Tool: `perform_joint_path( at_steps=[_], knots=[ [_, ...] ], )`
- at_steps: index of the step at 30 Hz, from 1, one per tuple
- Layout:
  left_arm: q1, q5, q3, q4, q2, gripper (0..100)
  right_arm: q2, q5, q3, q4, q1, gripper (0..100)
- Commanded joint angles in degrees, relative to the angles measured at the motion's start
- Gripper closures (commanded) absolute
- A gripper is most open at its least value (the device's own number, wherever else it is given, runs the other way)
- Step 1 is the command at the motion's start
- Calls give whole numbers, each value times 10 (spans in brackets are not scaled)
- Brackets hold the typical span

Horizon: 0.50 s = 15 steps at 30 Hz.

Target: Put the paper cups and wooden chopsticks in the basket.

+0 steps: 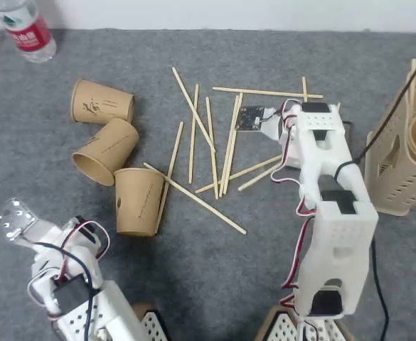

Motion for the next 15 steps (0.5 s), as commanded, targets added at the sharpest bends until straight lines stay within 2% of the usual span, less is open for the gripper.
perform_joint_path(
  at_steps=[1,3,7,15],
  knots=[
    [-1,-5,-3,2,4,866,2,6,-33,12,4,993],
    [-1,-5,-3,2,4,866,-5,7,-40,46,0,948],
    [-1,-5,-3,2,4,866,-30,8,-41,103,-6,990],
    [-2,-5,-3,2,4,866,-75,6,-48,201,-10,991]
  ],
)
